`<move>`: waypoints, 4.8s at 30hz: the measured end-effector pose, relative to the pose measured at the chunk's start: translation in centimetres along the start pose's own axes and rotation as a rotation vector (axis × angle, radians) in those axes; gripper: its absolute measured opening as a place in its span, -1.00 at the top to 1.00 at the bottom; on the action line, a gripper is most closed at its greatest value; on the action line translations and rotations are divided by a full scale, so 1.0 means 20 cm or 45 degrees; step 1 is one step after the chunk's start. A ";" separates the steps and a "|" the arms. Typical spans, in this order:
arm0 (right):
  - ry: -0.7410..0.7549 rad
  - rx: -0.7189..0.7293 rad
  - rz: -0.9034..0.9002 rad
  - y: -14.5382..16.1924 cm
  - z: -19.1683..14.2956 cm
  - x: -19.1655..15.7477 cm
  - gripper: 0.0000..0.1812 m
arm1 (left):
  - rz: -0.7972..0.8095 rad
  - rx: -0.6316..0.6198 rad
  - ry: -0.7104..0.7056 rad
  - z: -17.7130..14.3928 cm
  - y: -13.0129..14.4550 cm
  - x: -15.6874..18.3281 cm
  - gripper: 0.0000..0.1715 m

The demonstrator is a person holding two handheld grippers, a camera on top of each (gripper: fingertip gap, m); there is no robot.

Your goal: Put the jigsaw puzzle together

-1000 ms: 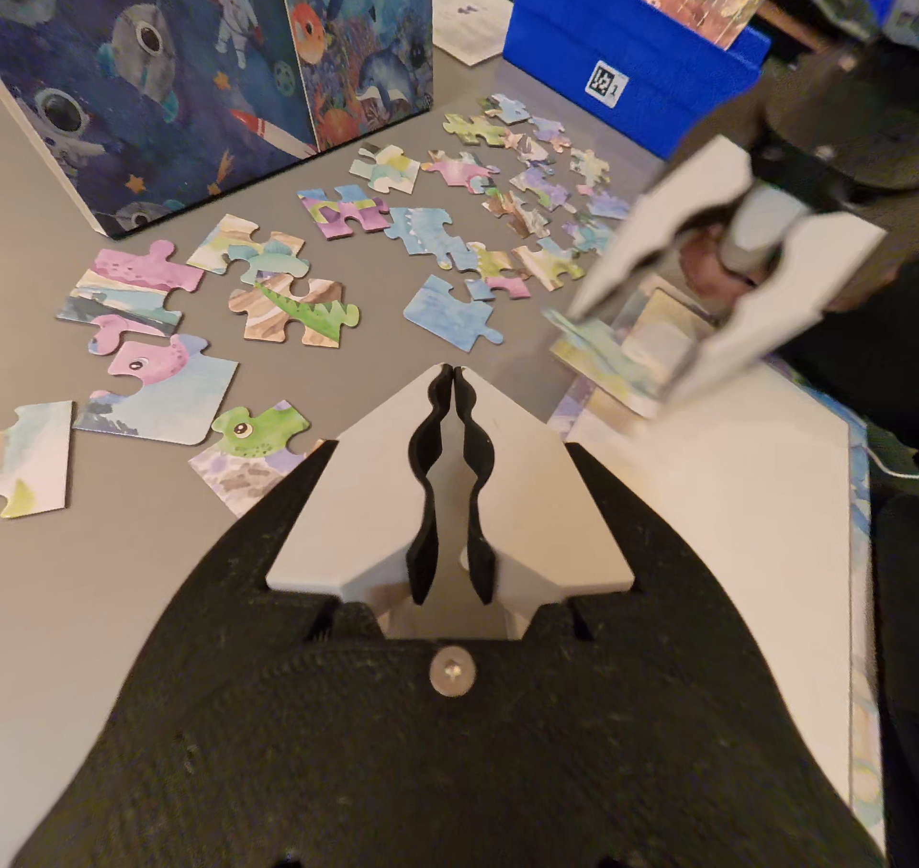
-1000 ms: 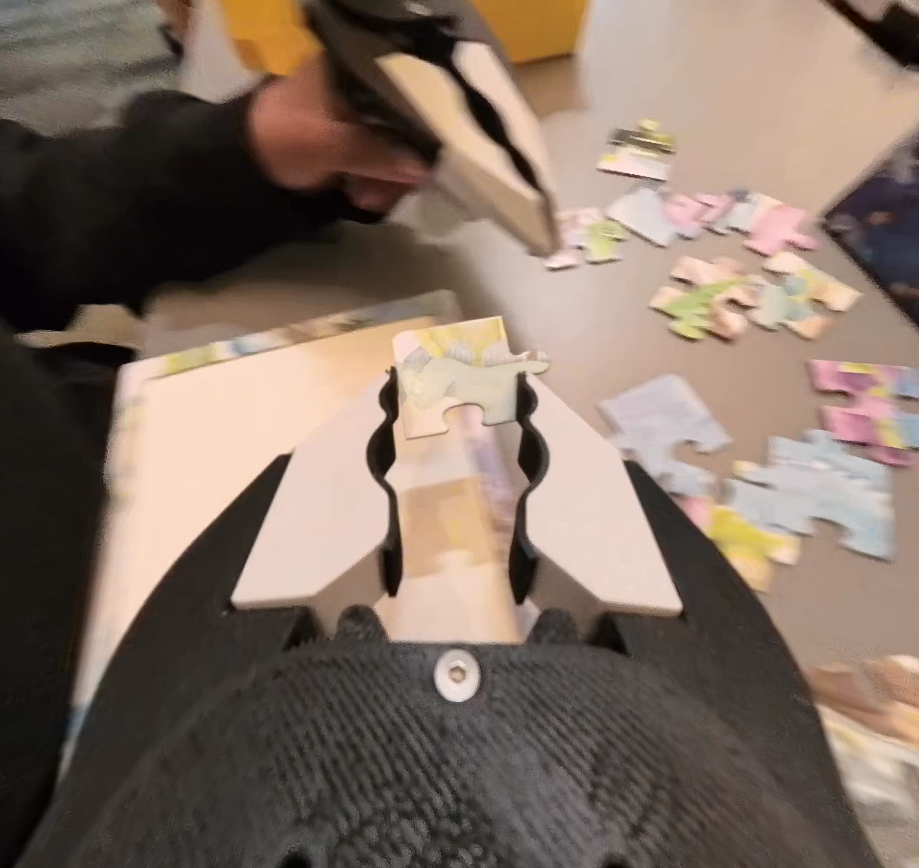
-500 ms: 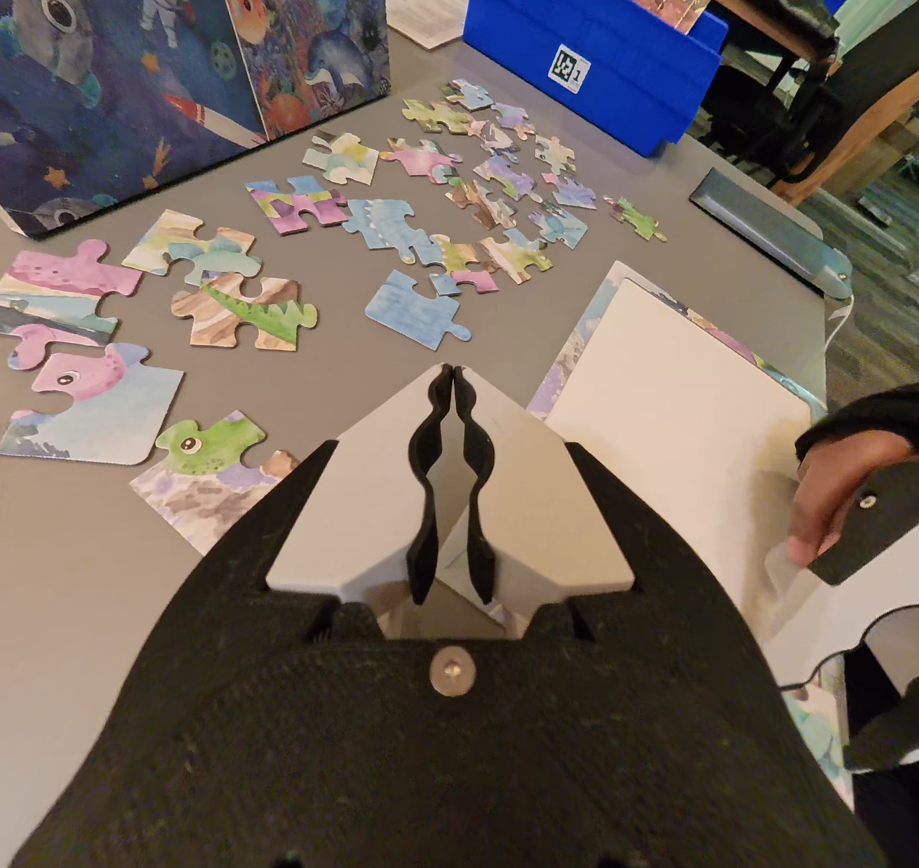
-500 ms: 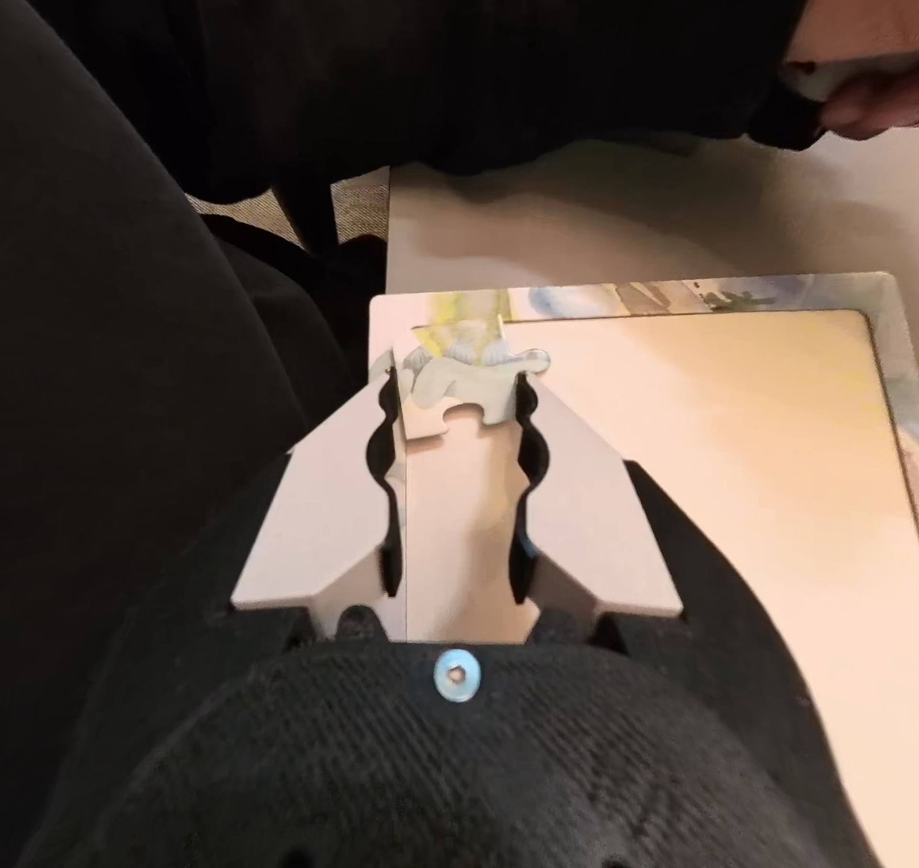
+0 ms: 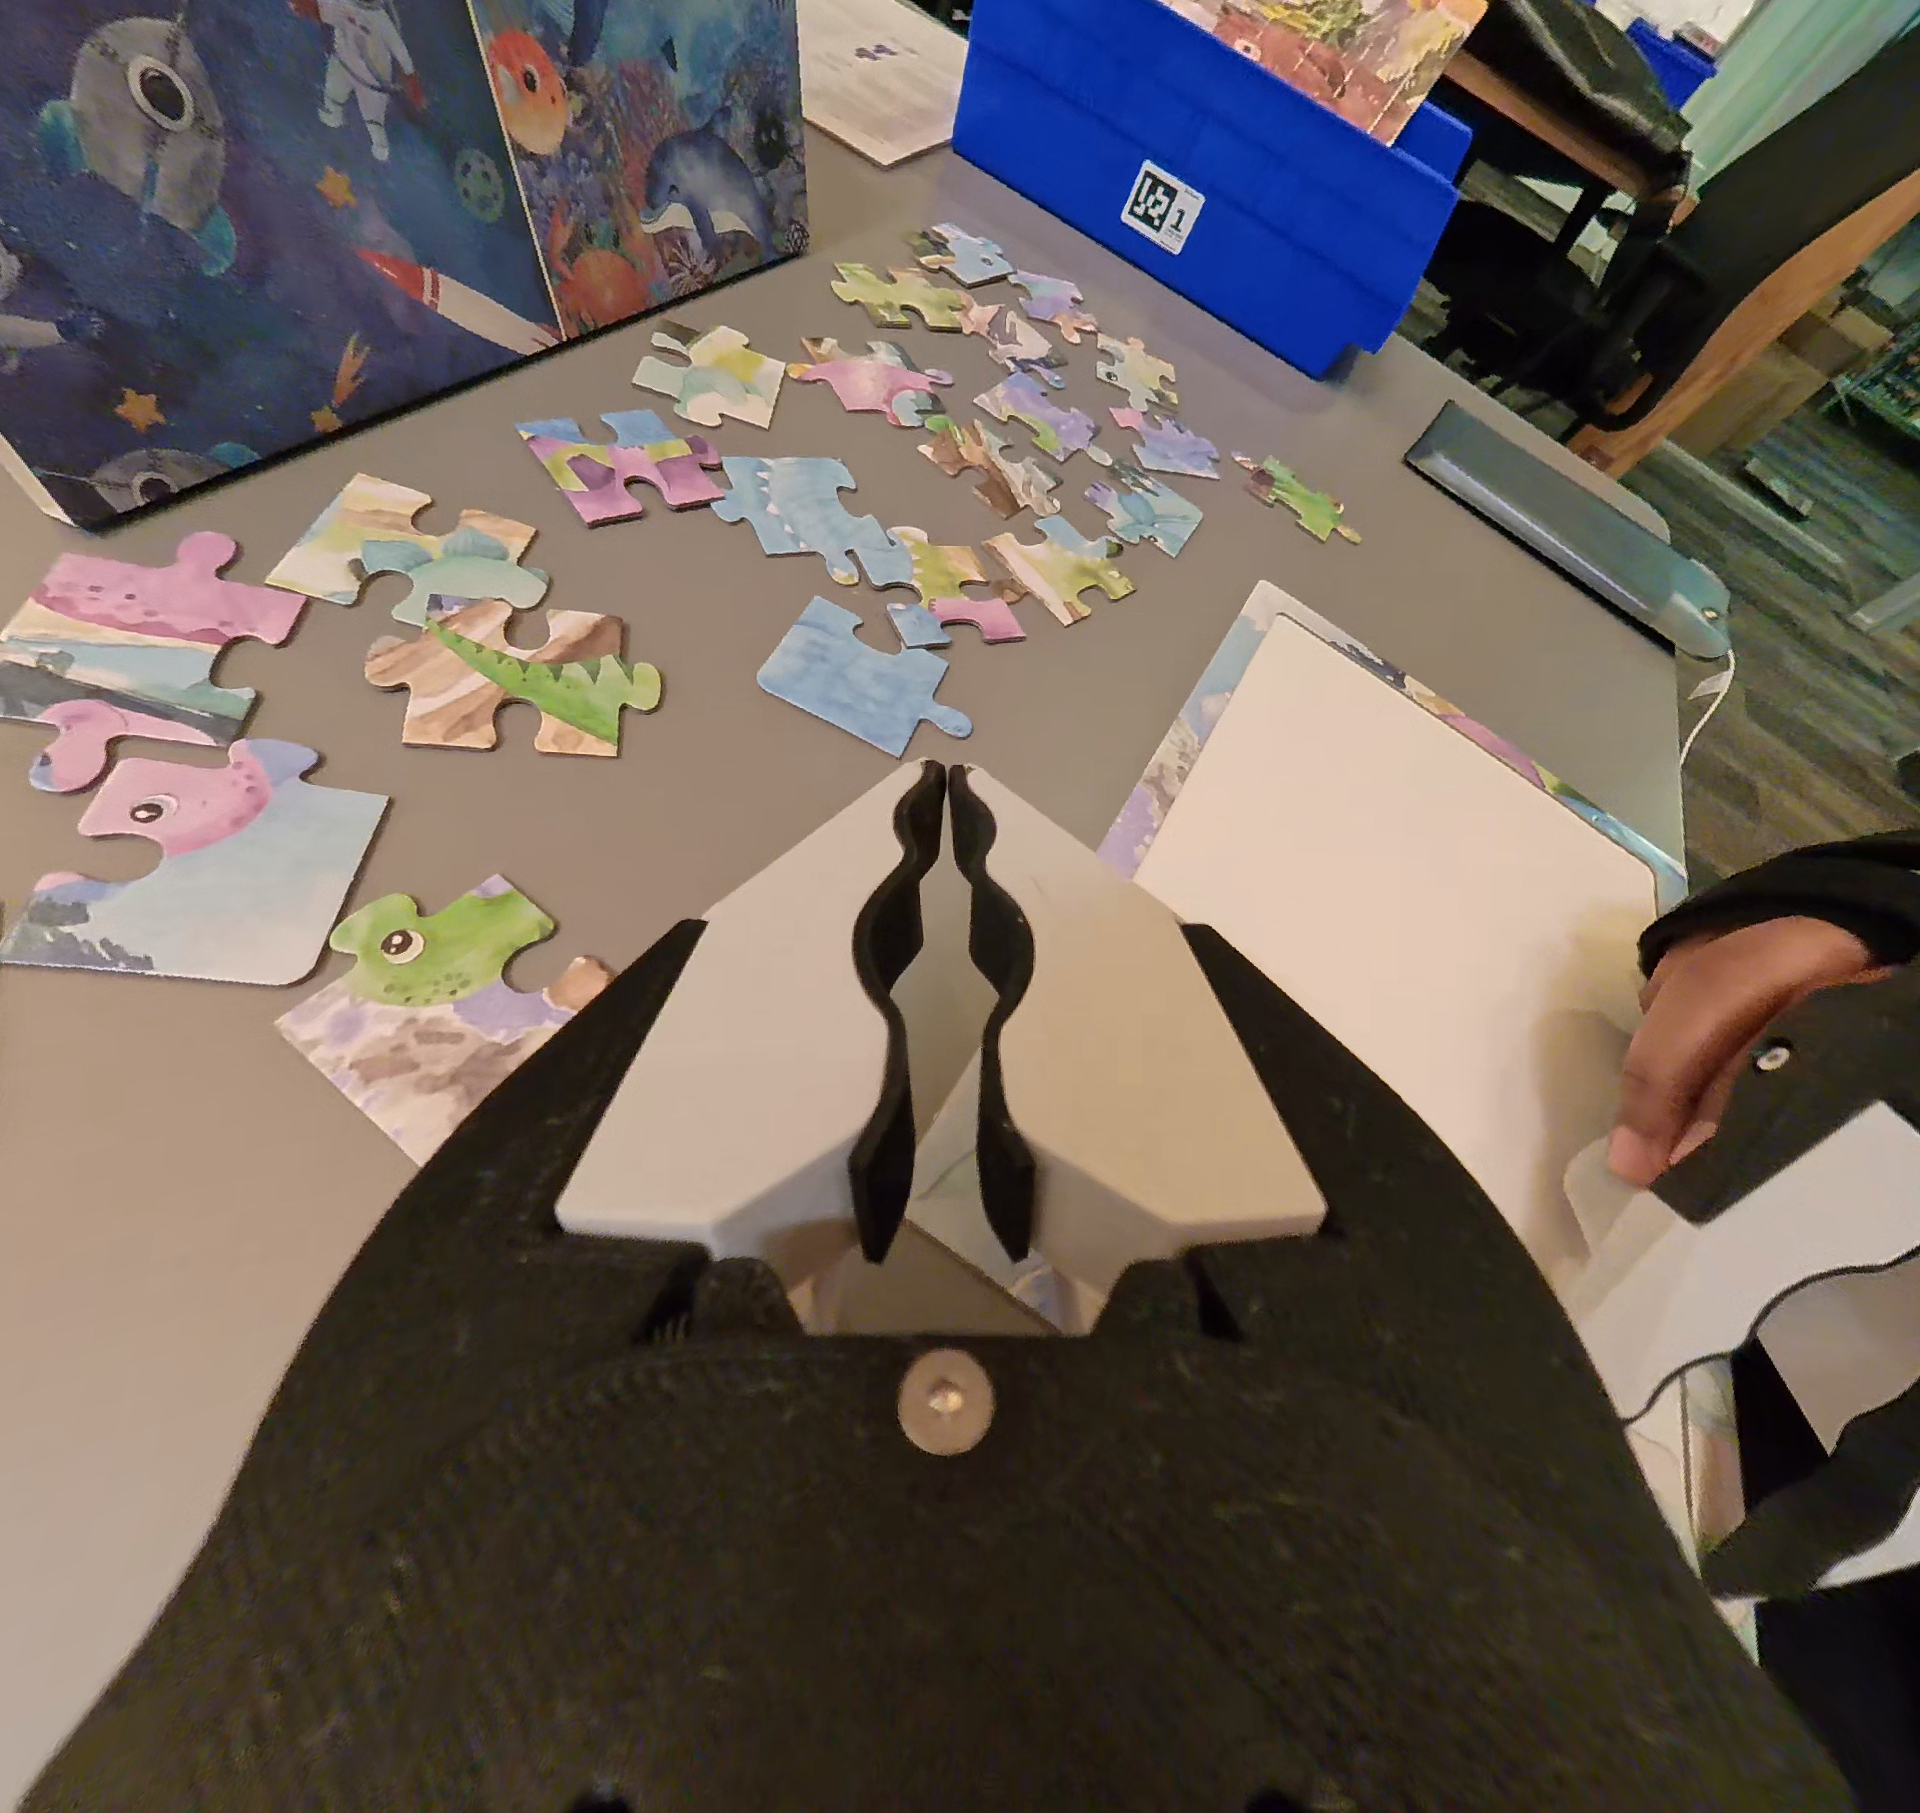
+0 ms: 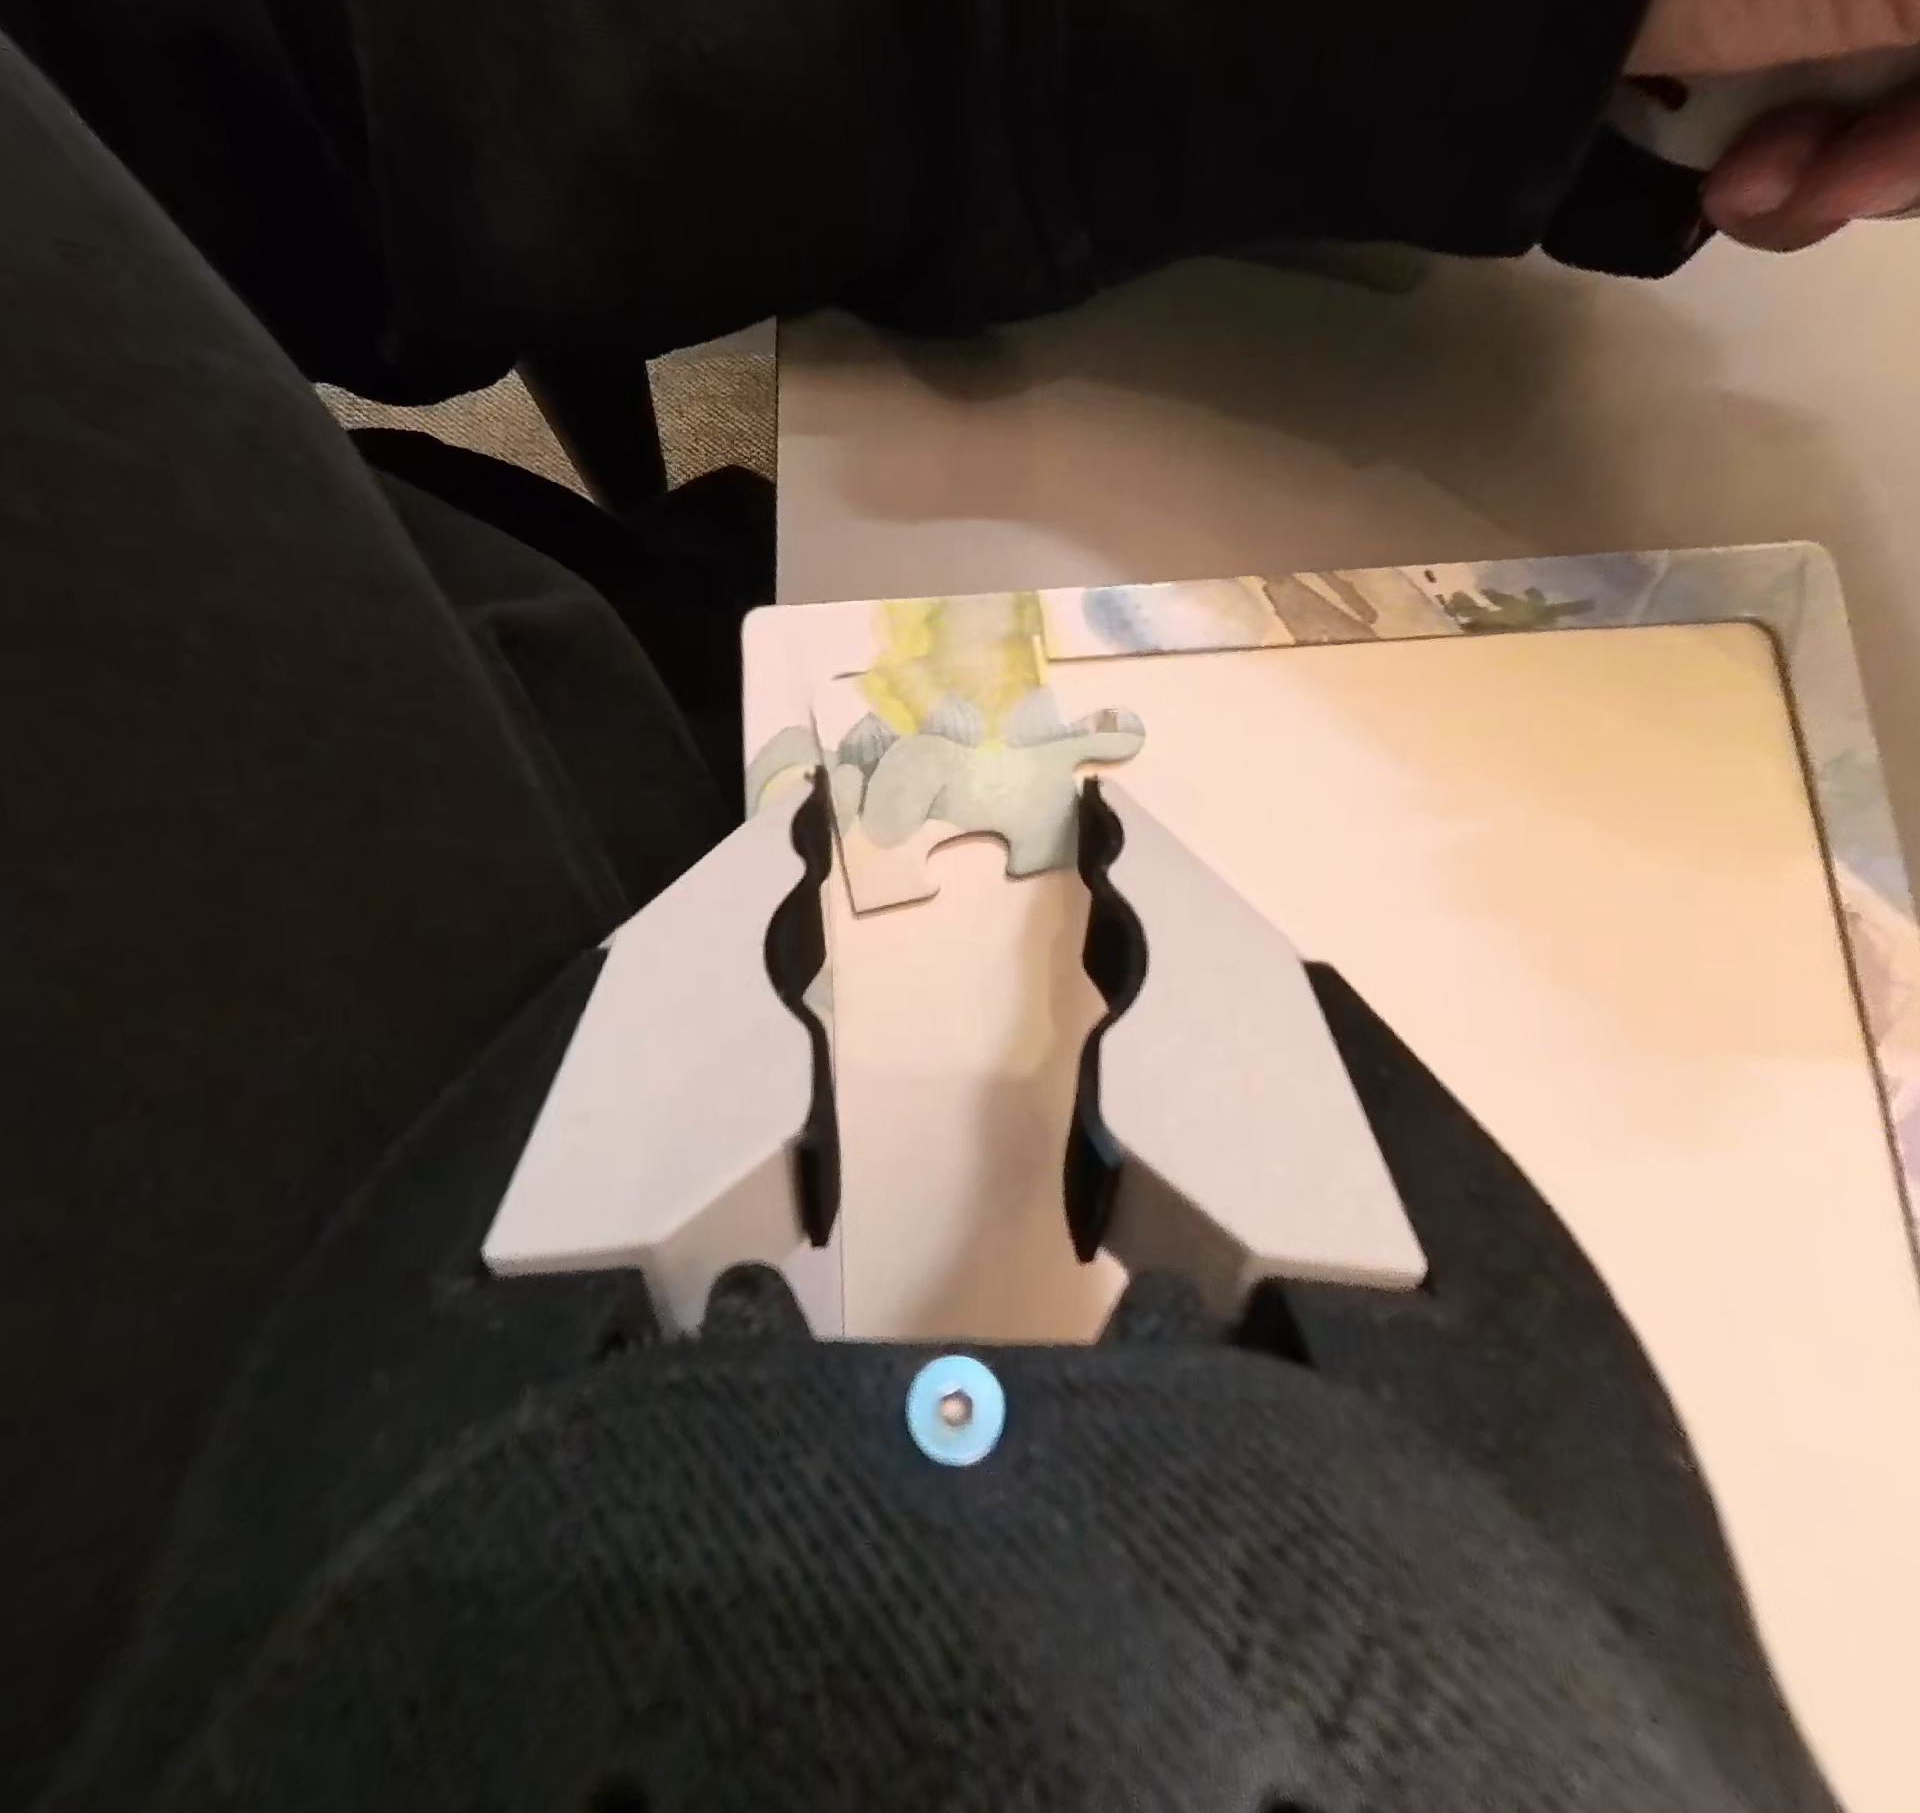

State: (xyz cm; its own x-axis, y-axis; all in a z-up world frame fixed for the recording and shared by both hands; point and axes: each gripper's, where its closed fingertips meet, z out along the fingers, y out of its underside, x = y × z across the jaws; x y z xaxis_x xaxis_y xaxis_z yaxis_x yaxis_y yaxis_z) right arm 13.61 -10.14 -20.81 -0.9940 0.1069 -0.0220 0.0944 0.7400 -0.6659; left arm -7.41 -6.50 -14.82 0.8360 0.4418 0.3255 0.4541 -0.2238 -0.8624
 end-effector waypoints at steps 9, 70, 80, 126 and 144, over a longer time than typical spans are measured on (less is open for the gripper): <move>0.039 -0.001 0.082 0.01 -0.02 0.01 0.49 | 0.004 -0.002 -0.001 0.00 0.00 0.00 1.00; 0.121 0.049 0.180 0.10 -0.11 0.08 0.50 | -0.056 0.074 0.098 -0.16 -0.02 0.16 0.93; 0.038 0.109 0.224 0.10 -0.10 0.01 0.77 | 0.269 -0.490 0.044 -0.66 0.66 0.65 0.84; 0.280 0.188 0.180 0.05 -0.29 0.45 0.68 | 0.126 -0.382 0.047 -0.39 0.58 0.57 0.55; 0.581 0.705 0.241 0.25 -0.84 1.36 0.73 | 0.338 0.058 -0.183 0.07 -0.20 -0.28 0.60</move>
State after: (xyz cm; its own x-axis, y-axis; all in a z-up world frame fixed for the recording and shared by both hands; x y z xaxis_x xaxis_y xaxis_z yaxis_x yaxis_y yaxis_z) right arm -12.02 7.57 -12.23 -0.8306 0.5539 0.0575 0.1008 0.2511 -0.9627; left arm -14.41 -6.86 -13.72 0.8698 0.4924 0.0306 0.2081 -0.3101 -0.9276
